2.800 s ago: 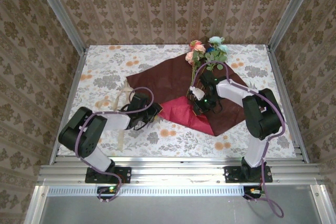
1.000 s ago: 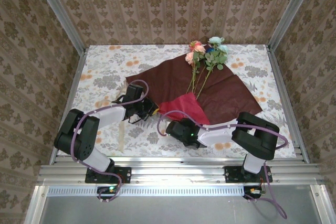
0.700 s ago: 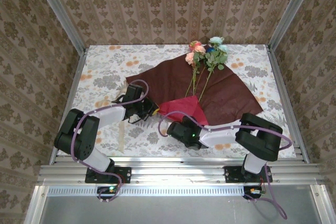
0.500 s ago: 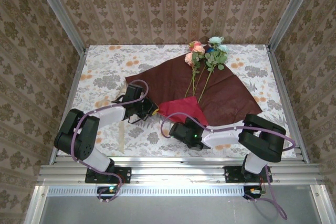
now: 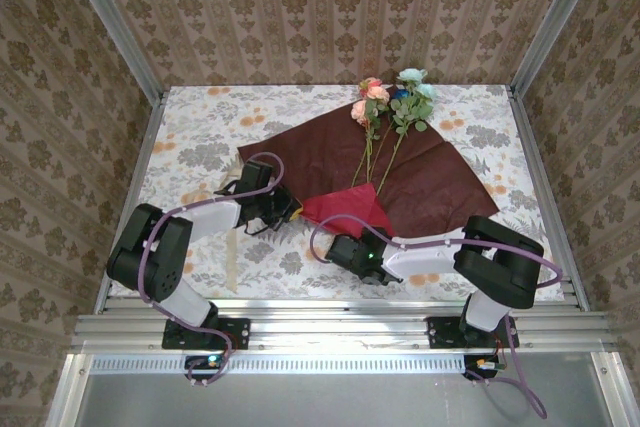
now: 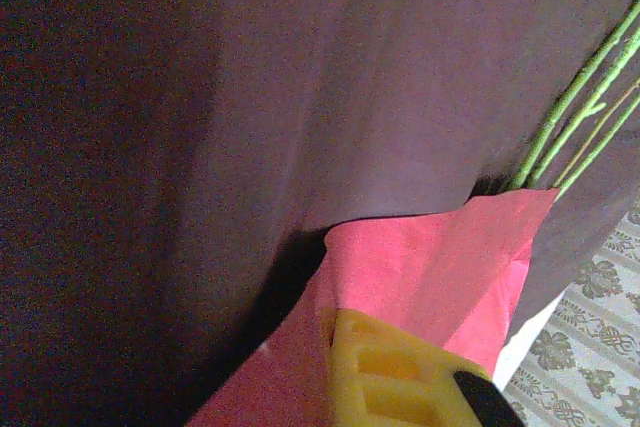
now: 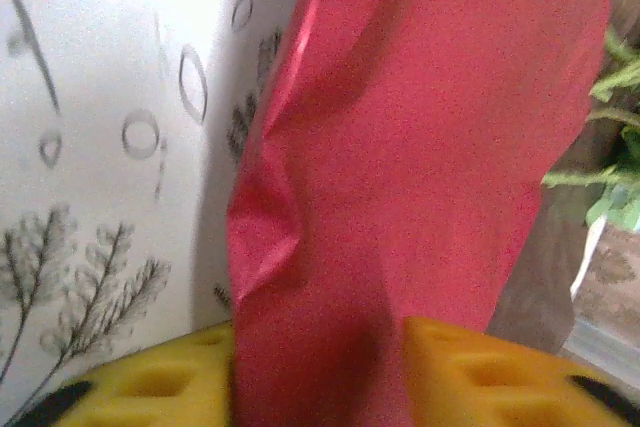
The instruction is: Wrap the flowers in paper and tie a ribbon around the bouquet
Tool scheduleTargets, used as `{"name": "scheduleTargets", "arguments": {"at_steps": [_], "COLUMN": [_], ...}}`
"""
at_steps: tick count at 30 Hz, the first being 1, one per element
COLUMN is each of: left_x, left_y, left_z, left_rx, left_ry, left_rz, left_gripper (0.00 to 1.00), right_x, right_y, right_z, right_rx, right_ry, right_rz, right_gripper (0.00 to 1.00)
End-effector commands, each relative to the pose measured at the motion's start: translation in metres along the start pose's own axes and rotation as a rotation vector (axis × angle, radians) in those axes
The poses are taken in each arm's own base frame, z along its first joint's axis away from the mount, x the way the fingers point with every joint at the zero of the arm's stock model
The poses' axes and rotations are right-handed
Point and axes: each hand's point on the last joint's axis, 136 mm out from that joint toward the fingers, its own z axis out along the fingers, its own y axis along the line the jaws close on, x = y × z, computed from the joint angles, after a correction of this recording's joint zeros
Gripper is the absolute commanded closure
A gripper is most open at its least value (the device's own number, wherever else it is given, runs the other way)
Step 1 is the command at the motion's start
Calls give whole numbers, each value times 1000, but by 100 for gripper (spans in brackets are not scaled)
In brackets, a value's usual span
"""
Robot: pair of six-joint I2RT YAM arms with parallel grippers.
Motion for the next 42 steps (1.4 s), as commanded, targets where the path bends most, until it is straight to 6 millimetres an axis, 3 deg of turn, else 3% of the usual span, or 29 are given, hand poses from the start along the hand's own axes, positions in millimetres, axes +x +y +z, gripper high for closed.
{"name": "scheduleTargets", "arguments": {"at_steps": [1,3,5,6,8,11,13,15,18,19,20,23,24,26,31,34,39,42], "left_x": [-6,-6,-5,-6,-9,-15,-17,-20,-23,-24,-24,-19,-15,-6,4,8,18,26], "left_y": [-2,-3,-2,-1,2,10,12,13,13,13,11,10,9,10,11,8,8,8], "left_z": [1,1,2,2,0,2,6,11,14,13,10,3,1,-1,-1,1,2,2], "left_rx": [-16,-16,-14,-15,-31,-40,-34,-24,-5,-2,4,8,8,0,7,5,-21,-38], "left_ry": [-14,-15,-15,-19,-37,-63,-72,-78,-98,-108,-119,-122,-122,-124,-151,-155,-161,-162], "left_rz": [19,28,44,54,98,133,151,166,175,179,183,185,185,181,156,167,198,217], "left_gripper": [100,100,99,85,67,60,62,70,96,100,100,100,100,100,100,100,100,100], "right_x": [35,37,36,35,34,36,38,41,44,45,45,34,28,15,-16,-32,-60,-75], "right_y": [10,14,15,15,14,11,11,10,9,8,7,2,-3,-16,-39,-57,-74,-67], "right_z": [1,3,3,3,4,3,4,4,4,5,4,-10,-21,-48,-110,-117,-72,-36], "right_rx": [-36,-54,-54,-54,-53,-68,-87,-100,-107,-108,-105,-149,-173,-235,-481,-583,-752,-869], "right_ry": [120,121,114,107,96,83,82,84,84,86,83,10,-36,-164,-496,-582,-416,-210], "right_rz": [-52,-53,-55,-56,-50,-19,-4,11,28,37,51,144,206,346,683,869,1170,1322], "right_gripper": [80,97,99,98,98,100,100,100,100,99,94,49,40,31,27,36,76,89]}}
